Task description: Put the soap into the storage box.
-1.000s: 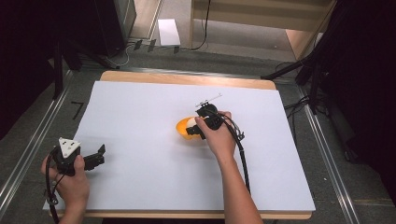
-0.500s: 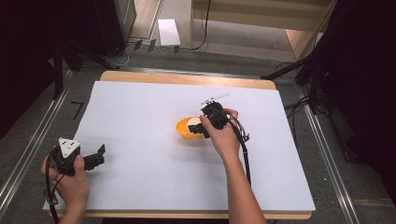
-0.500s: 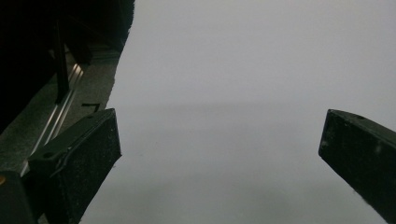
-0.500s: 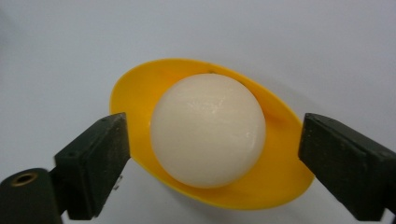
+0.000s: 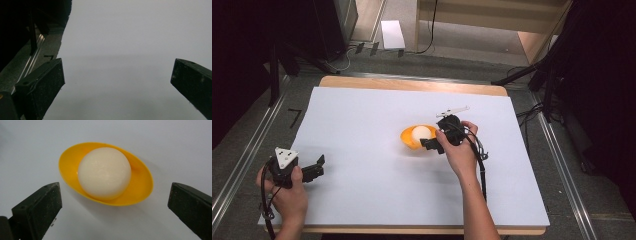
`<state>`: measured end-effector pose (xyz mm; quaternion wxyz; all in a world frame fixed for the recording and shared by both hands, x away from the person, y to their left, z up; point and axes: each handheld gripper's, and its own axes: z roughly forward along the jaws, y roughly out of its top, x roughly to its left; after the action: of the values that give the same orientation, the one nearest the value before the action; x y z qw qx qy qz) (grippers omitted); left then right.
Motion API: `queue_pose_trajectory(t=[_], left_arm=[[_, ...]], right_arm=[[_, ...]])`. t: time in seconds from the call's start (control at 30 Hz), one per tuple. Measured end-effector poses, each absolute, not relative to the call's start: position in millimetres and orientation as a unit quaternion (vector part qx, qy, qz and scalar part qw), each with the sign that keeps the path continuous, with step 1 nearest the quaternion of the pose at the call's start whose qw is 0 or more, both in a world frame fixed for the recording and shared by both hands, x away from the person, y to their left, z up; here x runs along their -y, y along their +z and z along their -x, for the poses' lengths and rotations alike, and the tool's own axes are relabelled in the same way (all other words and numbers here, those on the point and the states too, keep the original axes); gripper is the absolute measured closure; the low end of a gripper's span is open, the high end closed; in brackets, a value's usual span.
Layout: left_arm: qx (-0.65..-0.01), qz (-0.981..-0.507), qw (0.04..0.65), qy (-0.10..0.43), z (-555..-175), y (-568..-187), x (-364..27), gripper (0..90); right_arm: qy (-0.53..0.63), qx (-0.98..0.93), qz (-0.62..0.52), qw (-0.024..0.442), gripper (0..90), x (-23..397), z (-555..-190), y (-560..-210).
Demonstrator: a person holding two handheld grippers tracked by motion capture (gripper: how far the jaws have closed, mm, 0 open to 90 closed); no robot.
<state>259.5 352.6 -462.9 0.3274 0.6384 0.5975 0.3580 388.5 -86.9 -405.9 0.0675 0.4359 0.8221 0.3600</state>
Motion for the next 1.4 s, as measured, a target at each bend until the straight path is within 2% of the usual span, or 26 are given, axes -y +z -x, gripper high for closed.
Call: queue_pose_trajectory(t=[0.77, 1.4], left_arm=[[-0.597, -0.64, 0.327, 0.356, -259.7, -462.8, -353.1, 0.0], [-0.598, -0.639, 0.327, 0.357, -259.6, -462.8, -352.5, 0.0]], right_arm=[[0.385, -0.792, -0.464, 0.09, 0.0, 135.4, -353.3, -425.4], [0.382, -0.774, -0.496, 0.099, 0.0, 175.6, -326.6, -455.4]])
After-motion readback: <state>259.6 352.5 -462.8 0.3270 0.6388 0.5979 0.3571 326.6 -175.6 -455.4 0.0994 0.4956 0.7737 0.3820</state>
